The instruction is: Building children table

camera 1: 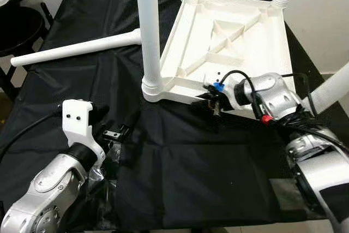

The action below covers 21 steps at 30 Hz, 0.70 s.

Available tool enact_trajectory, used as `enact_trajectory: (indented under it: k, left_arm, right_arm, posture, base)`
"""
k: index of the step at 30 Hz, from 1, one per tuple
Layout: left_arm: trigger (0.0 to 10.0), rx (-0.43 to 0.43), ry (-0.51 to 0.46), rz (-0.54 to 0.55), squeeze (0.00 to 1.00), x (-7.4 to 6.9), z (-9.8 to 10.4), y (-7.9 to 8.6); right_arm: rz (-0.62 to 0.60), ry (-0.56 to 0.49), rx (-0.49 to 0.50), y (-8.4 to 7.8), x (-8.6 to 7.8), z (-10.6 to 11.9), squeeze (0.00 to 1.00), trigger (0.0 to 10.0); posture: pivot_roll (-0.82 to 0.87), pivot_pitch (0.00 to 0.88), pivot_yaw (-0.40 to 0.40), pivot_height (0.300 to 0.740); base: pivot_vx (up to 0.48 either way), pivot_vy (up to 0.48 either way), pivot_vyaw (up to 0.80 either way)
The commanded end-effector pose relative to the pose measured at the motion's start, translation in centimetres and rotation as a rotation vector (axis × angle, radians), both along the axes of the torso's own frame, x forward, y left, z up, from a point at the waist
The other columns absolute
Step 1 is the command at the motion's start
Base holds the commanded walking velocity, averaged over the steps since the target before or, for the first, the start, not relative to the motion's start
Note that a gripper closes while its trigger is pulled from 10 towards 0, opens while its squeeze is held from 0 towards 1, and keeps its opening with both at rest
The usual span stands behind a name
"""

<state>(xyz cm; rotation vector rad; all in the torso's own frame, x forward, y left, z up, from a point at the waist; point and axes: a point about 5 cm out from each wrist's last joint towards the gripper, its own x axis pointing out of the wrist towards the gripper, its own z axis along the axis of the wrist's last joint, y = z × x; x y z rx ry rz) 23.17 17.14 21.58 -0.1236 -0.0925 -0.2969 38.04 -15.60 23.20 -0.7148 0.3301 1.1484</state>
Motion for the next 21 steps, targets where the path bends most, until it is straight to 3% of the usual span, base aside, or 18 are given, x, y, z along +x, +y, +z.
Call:
enact_trajectory:
  k: [1, 13, 21]
  left_arm:
    - [10.0, 0.007, 0.018, -0.014, 0.0, -0.1, -0.2, -0.3]
    - [10.0, 0.011, 0.013, -0.031, 0.0, 0.1, 0.0, -0.6]
    - [10.0, 0.017, 0.007, -0.034, 0.0, 0.3, 0.2, -0.7]
  right_arm:
    - [0.068, 0.067, -0.034, -0.3, -0.6, -1.1, 0.0, 0.0]
    - [0.182, 0.072, -0.082, -1.6, -1.7, -0.5, 0.0, 0.0]
    - [0.426, 0.121, -0.106, -1.4, -5.6, -1.7, 0.0, 0.0]
  posture:
    - [0.06, 0.31, -0.041, 0.74]
    - [0.05, 0.306, -0.036, 0.74]
    - [0.04, 0.309, -0.028, 0.74]
  base:
    - [0.0, 0.0, 0.0]
    - [0.0, 0.0, 0.0]
    - [0.0, 0.0, 0.0]
